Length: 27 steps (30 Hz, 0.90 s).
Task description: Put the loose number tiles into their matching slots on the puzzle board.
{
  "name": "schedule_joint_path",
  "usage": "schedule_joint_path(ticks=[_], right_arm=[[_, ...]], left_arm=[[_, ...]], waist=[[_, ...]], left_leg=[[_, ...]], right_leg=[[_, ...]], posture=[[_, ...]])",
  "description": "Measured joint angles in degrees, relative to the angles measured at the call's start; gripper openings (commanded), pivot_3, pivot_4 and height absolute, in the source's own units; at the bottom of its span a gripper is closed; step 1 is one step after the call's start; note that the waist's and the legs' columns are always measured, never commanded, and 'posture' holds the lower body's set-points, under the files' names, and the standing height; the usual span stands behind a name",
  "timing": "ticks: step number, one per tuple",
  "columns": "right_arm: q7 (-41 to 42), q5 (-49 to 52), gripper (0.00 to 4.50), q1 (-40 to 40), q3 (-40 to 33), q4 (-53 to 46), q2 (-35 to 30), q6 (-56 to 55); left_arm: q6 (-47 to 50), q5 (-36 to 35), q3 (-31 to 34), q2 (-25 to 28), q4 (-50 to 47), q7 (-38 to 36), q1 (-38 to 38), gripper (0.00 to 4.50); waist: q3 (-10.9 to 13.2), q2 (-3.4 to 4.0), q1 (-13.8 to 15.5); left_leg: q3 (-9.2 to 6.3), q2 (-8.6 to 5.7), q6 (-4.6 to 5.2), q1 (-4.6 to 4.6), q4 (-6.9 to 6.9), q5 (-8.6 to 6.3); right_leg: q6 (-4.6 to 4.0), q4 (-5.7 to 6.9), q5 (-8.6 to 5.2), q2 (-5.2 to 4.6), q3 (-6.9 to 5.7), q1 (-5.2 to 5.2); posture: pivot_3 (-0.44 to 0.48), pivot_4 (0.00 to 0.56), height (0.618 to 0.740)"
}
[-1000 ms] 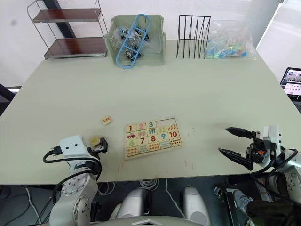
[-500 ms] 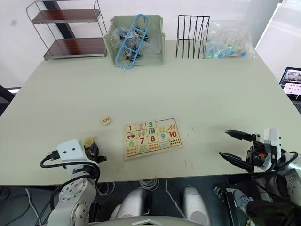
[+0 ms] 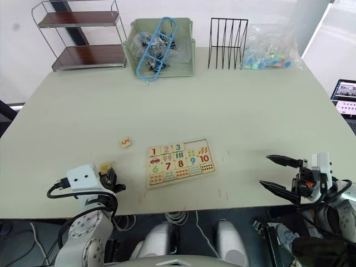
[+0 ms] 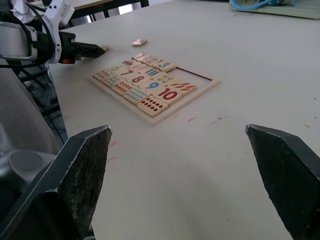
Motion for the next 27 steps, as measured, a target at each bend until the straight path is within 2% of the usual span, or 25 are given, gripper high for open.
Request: schedule_joint_path(ticks=[6, 11, 16, 20, 21, 27], right_arm=[[0.4, 1.0, 4.50, 0.0, 0.0, -0.2, 1.2, -0.3], [2.2, 2.4, 4.50, 0.0, 0.0, -0.9, 1.4, -1.0], [4.3, 2.5, 4.50, -0.3, 0.0, -1.9, 1.9, -3.5], [4.7, 2.5, 4.50, -0.8, 0.4, -2.6, 2.0, -4.7], [4.7, 2.4, 4.50, -0.9, 0.4, -2.6, 2.1, -5.1], [3.5, 2.4, 4.50, -1.2, 0.5, -2.8, 2.3, -5.5]], left_arm=[[0.4, -1.9, 0.5, 5.7, 0.2, -6.1, 0.2, 1.09], [0.4, -4.6, 2.8, 14.9, 0.4, -14.7, 0.7, 1.09], [-0.2, -7.2, 6.2, 25.7, 3.5, -24.3, -2.6, 1.09], [-0.8, -10.5, 6.6, 30.4, 4.5, -31.1, -4.9, 1.09], [-0.8, -11.7, 6.6, 33.8, 6.0, -34.6, -6.7, 1.09], [-2.0, -13.7, 6.6, 42.6, 10.5, -44.0, -13.7, 1.09]], waist=[[0.0, -0.02, 0.1], [0.0, -0.04, 0.0], [0.0, -0.01, 0.1], [0.0, -0.01, 0.3], [0.0, -0.01, 0.4], [0.1, 0.06, 1.1]], left_leg=[[0.00, 0.00, 0.00, -0.03, 0.00, 0.00], [-0.03, 0.02, 0.00, -0.03, -0.02, 0.00], [0.01, 0.03, -0.01, -0.01, -0.01, 0.00], [0.09, 0.02, -0.01, -0.03, -0.02, 0.00], [0.06, 0.03, -0.01, -0.03, -0.04, 0.00], [0.13, 0.06, -0.01, -0.01, -0.05, 0.00]], right_leg=[[-0.01, -0.03, 0.00, -0.01, 0.00, 0.00], [-0.03, -0.01, 0.00, -0.01, -0.03, -0.02], [-0.02, 0.00, 0.00, -0.02, -0.05, -0.01], [-0.03, -0.03, 0.01, -0.10, -0.04, -0.01], [-0.04, -0.01, 0.01, -0.07, -0.07, -0.03], [-0.04, -0.02, 0.01, -0.05, -0.03, -0.02]], posture=[[0.000, 0.150, 0.740], [0.000, 0.150, 0.740], [0.000, 0.150, 0.740], [0.000, 0.150, 0.740], [0.000, 0.150, 0.740], [0.000, 0.150, 0.740]])
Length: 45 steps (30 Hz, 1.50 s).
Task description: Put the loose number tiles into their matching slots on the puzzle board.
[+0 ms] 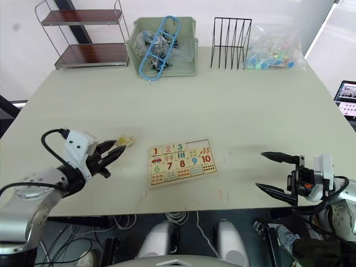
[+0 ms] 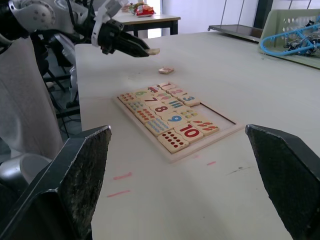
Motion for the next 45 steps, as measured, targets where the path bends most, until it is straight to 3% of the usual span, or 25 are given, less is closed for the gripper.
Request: schedule_joint_path(ticks=[7, 19, 30, 45], right_arm=[[-5.0, -0.5, 4.50, 0.5, 1.7, -4.2, 1.3, 1.0], [-16.2, -2.7, 4.50, 4.1, 2.3, -11.8, 2.5, 3.7], [-19.8, -4.6, 4.50, 6.5, 3.2, -13.8, 5.0, 1.7], [-20.5, -5.5, 4.50, 10.1, 3.4, -12.1, 5.3, -2.4]], left_arm=[[0.0, -1.0, -6.3, 5.6, 7.7, -8.0, -13.4, 1.09], [3.8, -0.9, -22.7, 5.5, 16.4, -19.7, -36.0, 1.09], [6.7, 1.6, -32.1, 0.8, 21.8, -24.0, -45.0, 1.09], [14.2, 10.5, -44.0, -5.5, 26.0, -22.3, -52.9, 1.09]], waist=[[0.0, 0.01, 0.2], [0.0, -0.01, 0.3], [0.0, 0.00, 0.2], [0.0, 0.00, 0.2]], left_leg=[[0.00, -0.01, -0.01, -0.03, 0.01, 0.01], [-0.07, -0.02, -0.01, -0.10, 0.01, 0.01], [-0.11, -0.01, -0.01, -0.12, 0.06, 0.01], [-0.18, -0.01, 0.00, -0.13, 0.07, 0.02]], right_leg=[[0.02, 0.01, 0.01, 0.01, -0.02, 0.00], [0.24, 0.00, 0.12, 0.07, -0.05, 0.00], [0.26, 0.05, 0.12, 0.16, 0.00, -0.03], [0.28, 0.07, 0.10, 0.19, -0.02, -0.03]], posture=[[0.000, 0.150, 0.740], [0.000, 0.150, 0.740], [0.000, 0.150, 0.740], [0.000, 0.150, 0.740]])
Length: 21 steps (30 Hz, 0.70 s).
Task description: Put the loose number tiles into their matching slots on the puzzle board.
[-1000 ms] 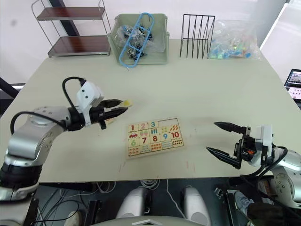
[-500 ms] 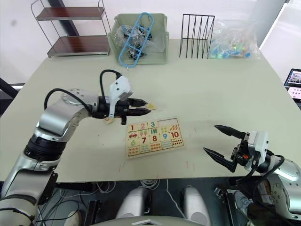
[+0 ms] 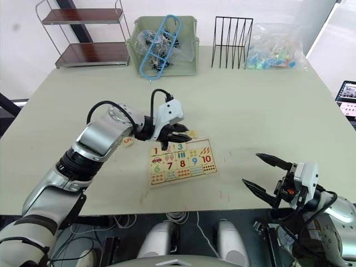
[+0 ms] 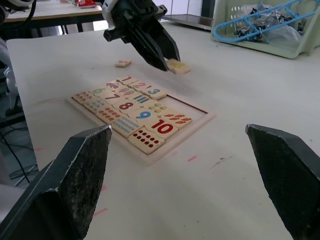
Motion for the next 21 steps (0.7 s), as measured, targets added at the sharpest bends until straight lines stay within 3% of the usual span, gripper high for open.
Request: schedule_joint_path(ticks=[21], right_arm=[[-3.2, -3.2, 4.50, 0.5, 0.2, 2.1, 1.2, -1.9]], left_arm=[[1.7, 5.3, -4.9, -4.1, 5.4, -0.7, -1.1, 1.09]], waist=[[0.0, 0.00, 0.0]], left_leg=[[-0.03, -0.01, 0.00, -0.04, 0.00, 0.00]], right_leg=[[-0.02, 0.00, 0.01, 0.06, 0.08, 0.00]], posture=[[0.000, 0.150, 0.740]])
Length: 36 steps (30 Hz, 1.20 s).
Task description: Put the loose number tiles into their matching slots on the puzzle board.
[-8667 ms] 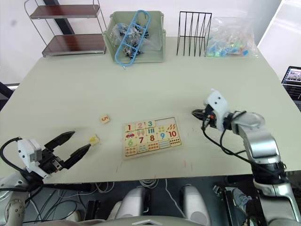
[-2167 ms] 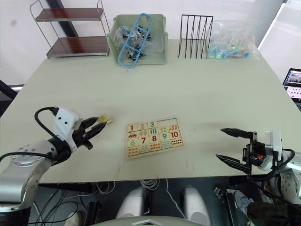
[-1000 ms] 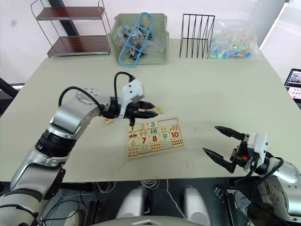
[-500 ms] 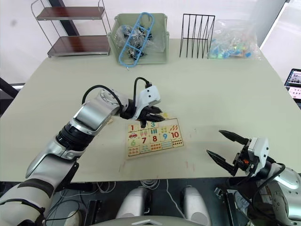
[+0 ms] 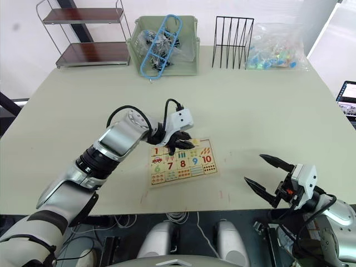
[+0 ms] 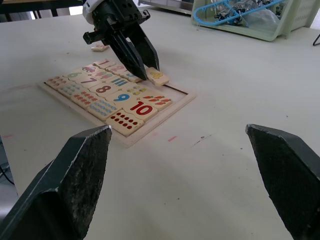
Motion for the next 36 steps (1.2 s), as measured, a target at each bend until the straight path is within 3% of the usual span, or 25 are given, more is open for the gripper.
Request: schedule_joint_path(ticks=[36], right_arm=[[-2.6, -0.5, 4.50, 0.0, 0.1, -2.9, -0.2, 2.1]], left_arm=[[-2.6, 5.5, -1.1, 0.5, -0.6, -2.9, 1.1, 1.09]], waist=[[0.0, 0.01, 0.0]], left_leg=[[-0.01, 0.00, 0.00, 0.00, 0.02, 0.00]], right_leg=[[0.00, 0.02, 0.00, 0.00, 0.00, 0.00]], posture=[[0.000, 0.150, 0.740]])
